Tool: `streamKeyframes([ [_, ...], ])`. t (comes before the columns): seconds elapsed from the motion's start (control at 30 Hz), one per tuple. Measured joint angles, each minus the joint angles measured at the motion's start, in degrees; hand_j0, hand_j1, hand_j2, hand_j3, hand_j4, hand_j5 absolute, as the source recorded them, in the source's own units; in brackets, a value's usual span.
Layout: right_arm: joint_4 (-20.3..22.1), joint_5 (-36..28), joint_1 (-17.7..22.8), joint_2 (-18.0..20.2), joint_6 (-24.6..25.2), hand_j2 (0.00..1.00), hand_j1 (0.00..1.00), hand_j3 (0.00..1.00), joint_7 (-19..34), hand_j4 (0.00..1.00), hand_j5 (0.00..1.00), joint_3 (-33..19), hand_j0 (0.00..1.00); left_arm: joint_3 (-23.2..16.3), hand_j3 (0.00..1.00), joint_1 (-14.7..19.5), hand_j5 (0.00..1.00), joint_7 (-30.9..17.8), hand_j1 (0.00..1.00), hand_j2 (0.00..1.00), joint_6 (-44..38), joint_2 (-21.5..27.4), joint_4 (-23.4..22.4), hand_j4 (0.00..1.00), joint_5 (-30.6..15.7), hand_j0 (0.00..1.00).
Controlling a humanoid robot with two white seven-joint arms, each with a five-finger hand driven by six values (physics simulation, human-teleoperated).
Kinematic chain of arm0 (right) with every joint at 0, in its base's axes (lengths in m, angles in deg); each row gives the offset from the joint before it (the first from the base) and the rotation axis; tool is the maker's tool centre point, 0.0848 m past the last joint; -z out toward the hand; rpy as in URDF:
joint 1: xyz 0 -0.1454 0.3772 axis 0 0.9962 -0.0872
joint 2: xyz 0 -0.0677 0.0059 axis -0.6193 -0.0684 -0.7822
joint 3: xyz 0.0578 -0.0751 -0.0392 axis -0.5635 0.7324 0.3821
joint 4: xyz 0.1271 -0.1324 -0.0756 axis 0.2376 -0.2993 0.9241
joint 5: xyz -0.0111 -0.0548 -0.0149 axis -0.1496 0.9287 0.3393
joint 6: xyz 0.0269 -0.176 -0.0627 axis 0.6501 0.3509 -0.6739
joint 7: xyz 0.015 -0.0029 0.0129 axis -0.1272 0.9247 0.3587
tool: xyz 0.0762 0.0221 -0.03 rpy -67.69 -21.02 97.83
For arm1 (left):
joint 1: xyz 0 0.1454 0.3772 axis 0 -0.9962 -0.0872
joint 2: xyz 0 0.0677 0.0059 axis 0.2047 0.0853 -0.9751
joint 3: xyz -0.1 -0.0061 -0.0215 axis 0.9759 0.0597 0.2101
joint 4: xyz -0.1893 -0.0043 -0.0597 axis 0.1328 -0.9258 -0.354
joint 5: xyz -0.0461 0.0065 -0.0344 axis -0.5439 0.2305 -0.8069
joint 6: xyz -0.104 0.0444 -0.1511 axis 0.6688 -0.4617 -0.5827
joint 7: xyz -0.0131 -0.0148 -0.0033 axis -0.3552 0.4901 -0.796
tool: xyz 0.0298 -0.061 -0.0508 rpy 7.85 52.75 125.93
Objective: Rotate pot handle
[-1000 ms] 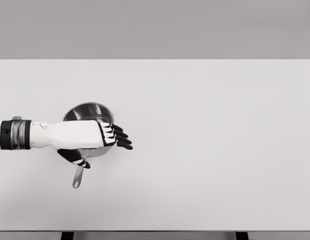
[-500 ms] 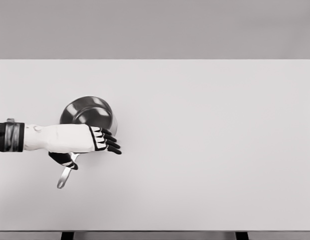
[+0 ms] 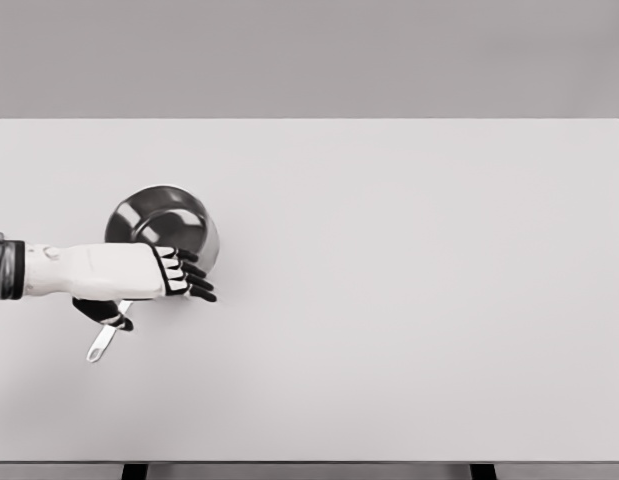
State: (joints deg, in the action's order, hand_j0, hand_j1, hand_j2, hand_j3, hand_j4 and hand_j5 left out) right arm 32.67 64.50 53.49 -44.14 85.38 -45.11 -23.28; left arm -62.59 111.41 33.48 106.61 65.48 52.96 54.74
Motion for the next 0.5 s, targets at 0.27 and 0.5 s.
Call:
streamKeyframes([
  [0.27, 0.0, 0.0, 0.0, 0.0, 0.0, 1.00, 1.00, 1.00, 0.0, 1.00, 1.00, 0.0, 1.00, 0.4, 1.00, 2.0, 1.00, 0.1, 1.00, 1.00, 0.0, 0.2, -0.4, 1.00, 1.0, 1.00],
  [0.5, 0.0, 0.0, 0.0, 0.0, 0.0, 1.00, 1.00, 1.00, 0.0, 1.00, 1.00, 0.0, 1.00, 0.6, 1.00, 2.3, 1.00, 0.6, 1.00, 1.00, 0.0, 1.0, -0.5, 1.00, -3.8, 1.00],
])
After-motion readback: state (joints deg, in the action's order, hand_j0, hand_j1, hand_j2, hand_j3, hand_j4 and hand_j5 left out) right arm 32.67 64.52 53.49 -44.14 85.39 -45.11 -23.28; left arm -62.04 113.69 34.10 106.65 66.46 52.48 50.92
